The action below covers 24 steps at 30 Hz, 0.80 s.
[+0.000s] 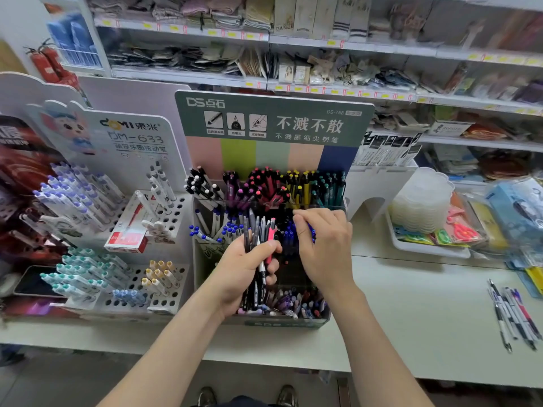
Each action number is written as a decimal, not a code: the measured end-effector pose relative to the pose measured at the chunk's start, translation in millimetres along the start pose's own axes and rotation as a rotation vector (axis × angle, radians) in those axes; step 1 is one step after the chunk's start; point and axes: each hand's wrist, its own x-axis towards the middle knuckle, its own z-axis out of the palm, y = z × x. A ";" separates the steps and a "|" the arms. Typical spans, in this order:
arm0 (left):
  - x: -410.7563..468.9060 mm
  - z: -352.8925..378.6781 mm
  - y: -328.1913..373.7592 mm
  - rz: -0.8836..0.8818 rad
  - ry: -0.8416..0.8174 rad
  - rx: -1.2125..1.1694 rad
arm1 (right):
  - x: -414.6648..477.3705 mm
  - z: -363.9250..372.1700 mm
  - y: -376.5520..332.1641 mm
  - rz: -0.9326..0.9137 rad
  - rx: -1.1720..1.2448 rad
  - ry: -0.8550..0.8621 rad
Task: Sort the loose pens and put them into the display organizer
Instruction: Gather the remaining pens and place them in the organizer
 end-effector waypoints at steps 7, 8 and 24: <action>-16.5 -8.8 11.1 -0.034 -0.232 0.184 | 6.5 -25.0 -41.1 0.435 0.520 -0.523; -18.4 -11.6 12.4 -0.032 -0.259 0.189 | 7.8 -27.1 -39.8 0.479 0.579 -0.560; -23.6 -32.2 11.4 -0.018 -0.288 0.320 | 21.0 -28.5 -61.5 0.527 0.920 0.253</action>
